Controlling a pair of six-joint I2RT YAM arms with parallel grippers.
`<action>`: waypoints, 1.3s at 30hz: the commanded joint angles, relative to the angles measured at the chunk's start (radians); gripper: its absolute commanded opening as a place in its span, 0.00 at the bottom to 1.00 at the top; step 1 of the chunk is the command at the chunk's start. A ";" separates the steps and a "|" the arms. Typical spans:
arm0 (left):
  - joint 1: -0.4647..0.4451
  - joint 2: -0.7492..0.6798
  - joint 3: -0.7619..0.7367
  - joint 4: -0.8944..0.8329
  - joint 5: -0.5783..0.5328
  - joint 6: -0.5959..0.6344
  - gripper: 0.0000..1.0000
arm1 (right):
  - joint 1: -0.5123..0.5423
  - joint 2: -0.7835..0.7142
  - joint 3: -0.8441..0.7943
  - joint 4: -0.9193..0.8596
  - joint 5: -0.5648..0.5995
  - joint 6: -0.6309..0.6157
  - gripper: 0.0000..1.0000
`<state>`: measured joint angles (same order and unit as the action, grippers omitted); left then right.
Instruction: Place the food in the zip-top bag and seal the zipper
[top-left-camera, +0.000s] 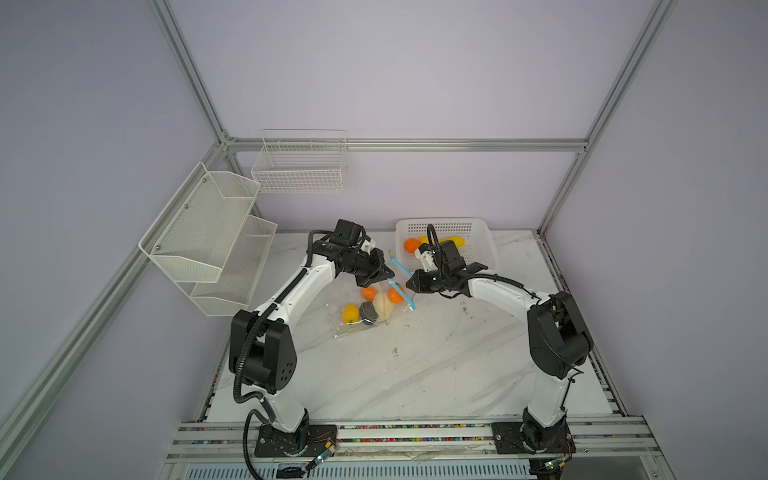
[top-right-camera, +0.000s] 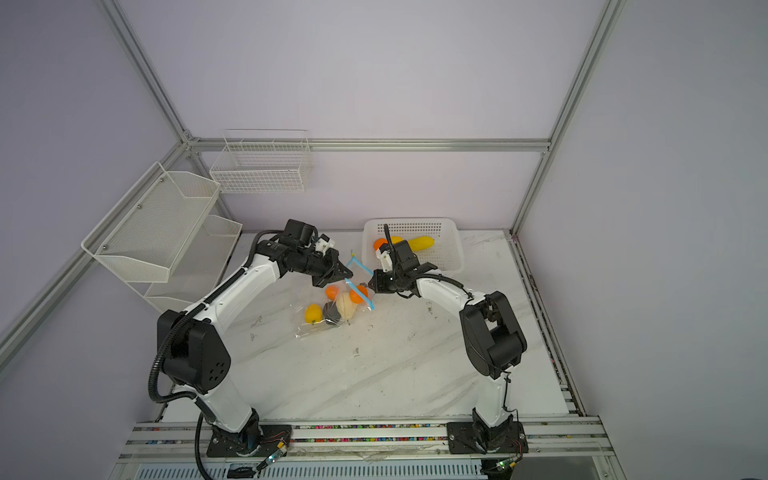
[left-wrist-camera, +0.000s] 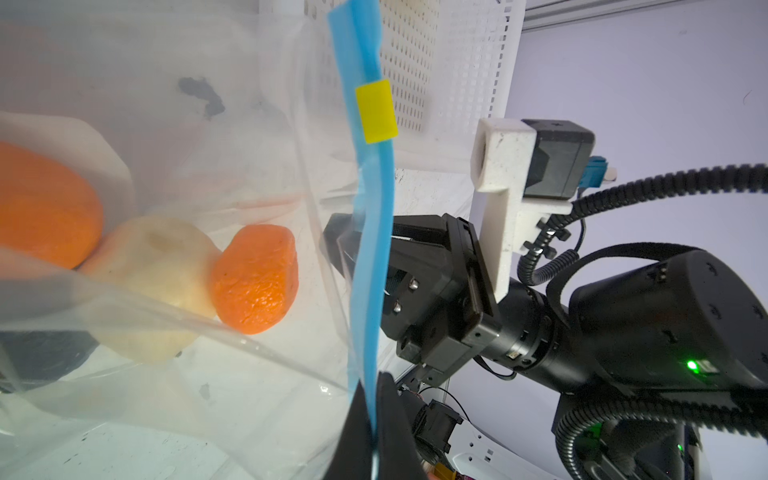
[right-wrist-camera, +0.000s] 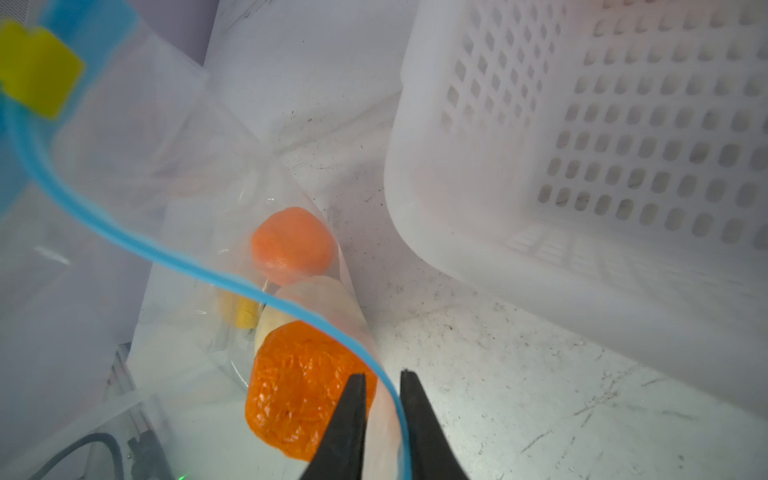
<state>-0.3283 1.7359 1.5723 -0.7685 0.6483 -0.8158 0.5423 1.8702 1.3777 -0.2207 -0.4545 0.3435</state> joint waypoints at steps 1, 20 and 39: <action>0.006 -0.072 -0.016 -0.001 0.003 0.022 0.00 | 0.004 -0.046 -0.014 0.041 -0.071 0.021 0.16; 0.006 -0.214 0.082 -0.175 -0.123 0.040 0.00 | 0.070 -0.180 -0.012 0.060 -0.089 0.003 0.12; 0.020 -0.223 0.245 -0.269 -0.165 0.075 0.00 | 0.090 -0.204 -0.025 0.076 -0.074 0.015 0.12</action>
<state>-0.3141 1.5345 1.7107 -1.0420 0.4744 -0.7658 0.6205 1.6936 1.3689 -0.1673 -0.5373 0.3519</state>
